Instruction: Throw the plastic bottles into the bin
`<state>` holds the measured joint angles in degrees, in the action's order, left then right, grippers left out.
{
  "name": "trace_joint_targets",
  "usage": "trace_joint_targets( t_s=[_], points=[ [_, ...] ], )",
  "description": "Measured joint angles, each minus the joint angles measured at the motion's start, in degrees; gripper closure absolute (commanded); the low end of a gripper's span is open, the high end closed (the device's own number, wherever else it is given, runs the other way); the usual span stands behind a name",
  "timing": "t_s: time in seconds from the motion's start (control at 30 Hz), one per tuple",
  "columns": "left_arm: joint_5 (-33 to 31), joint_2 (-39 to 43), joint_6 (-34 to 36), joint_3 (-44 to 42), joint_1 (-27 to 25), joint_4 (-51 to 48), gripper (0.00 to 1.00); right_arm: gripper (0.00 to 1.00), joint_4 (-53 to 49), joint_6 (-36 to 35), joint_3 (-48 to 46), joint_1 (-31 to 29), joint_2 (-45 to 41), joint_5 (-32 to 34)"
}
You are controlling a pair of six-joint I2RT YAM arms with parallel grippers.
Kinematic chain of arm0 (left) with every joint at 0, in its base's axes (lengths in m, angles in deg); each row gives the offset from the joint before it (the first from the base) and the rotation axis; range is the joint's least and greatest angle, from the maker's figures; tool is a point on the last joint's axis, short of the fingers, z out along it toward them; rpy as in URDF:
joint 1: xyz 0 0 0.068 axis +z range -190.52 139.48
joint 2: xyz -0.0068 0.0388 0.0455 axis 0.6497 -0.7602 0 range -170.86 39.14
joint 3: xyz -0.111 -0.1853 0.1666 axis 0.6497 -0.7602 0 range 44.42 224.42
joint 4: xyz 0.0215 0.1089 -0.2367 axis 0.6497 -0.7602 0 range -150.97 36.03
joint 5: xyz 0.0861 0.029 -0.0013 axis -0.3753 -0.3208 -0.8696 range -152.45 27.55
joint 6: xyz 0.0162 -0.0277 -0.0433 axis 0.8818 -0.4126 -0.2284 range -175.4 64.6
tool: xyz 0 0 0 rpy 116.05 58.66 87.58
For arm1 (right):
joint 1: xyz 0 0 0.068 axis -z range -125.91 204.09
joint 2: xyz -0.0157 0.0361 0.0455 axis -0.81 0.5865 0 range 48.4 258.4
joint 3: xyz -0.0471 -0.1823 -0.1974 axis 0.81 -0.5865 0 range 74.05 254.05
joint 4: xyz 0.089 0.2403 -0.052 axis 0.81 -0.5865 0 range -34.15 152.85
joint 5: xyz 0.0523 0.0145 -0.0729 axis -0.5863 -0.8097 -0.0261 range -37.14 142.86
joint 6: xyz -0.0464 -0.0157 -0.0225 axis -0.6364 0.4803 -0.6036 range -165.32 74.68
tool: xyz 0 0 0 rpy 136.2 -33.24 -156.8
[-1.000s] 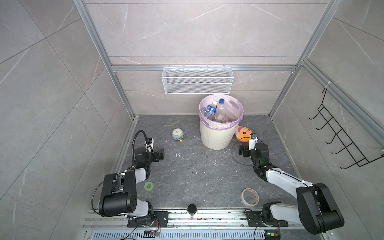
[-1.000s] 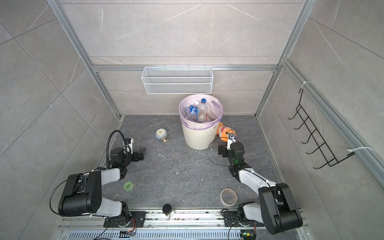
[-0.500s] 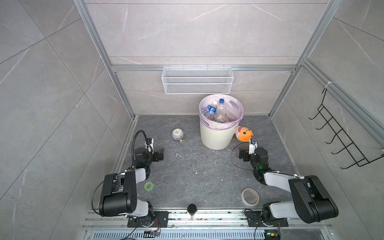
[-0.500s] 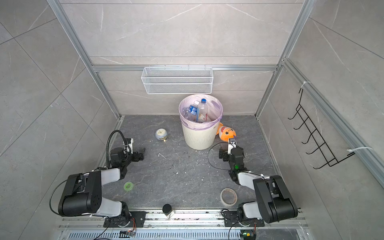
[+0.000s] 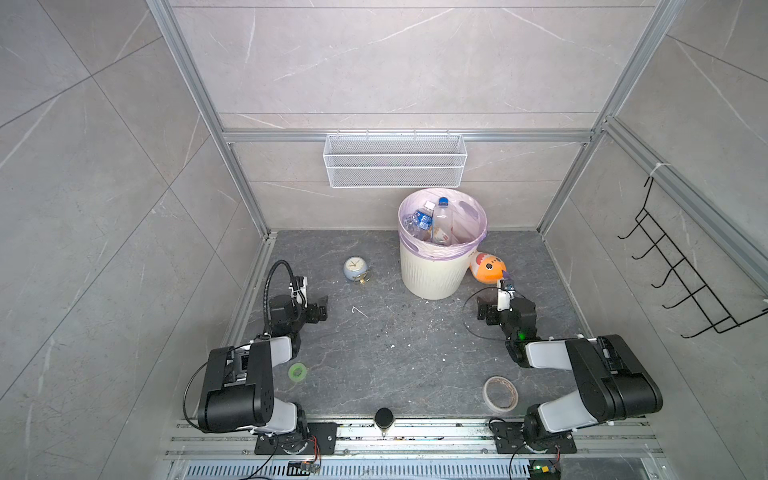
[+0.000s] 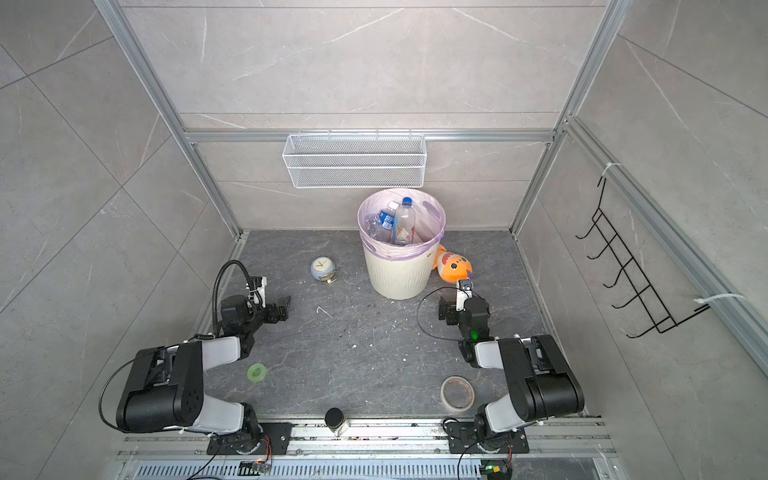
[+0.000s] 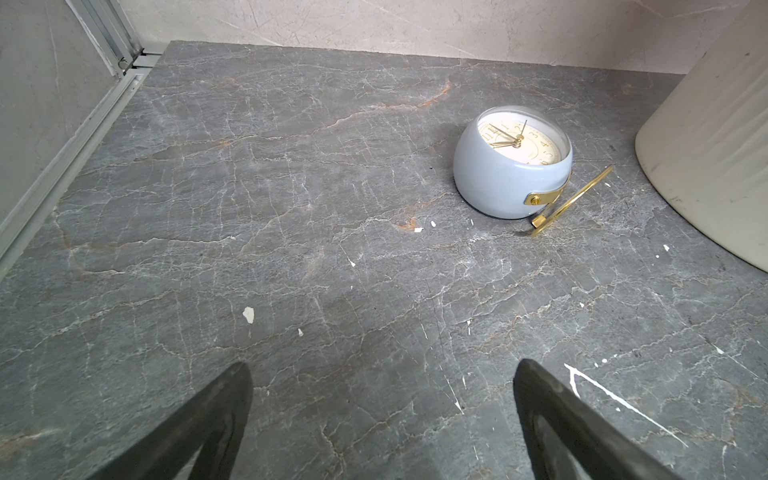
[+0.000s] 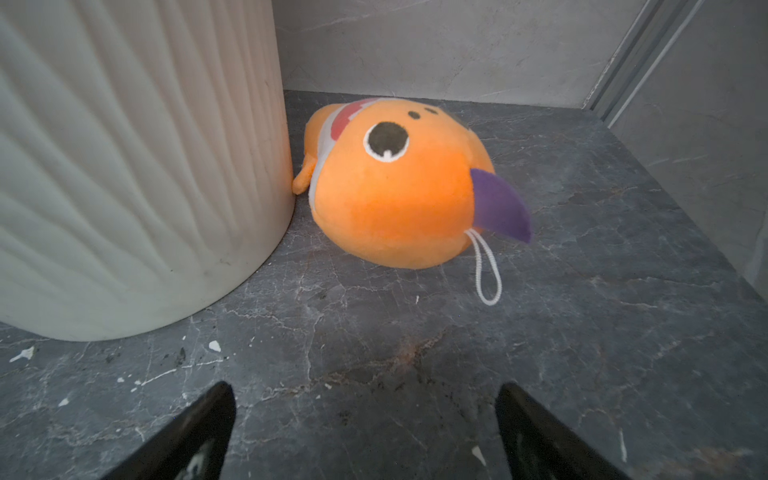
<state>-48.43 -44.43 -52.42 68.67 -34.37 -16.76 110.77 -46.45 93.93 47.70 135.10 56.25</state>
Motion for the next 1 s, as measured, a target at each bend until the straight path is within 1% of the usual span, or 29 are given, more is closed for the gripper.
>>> trace_joint_targets(
  t_s=[1.0],
  points=[
    [0.00,-0.07,0.00,0.00,0.00,-1.01,0.00,0.00,0.00,0.00,0.00,0.00,0.00,-0.24]
  ],
)
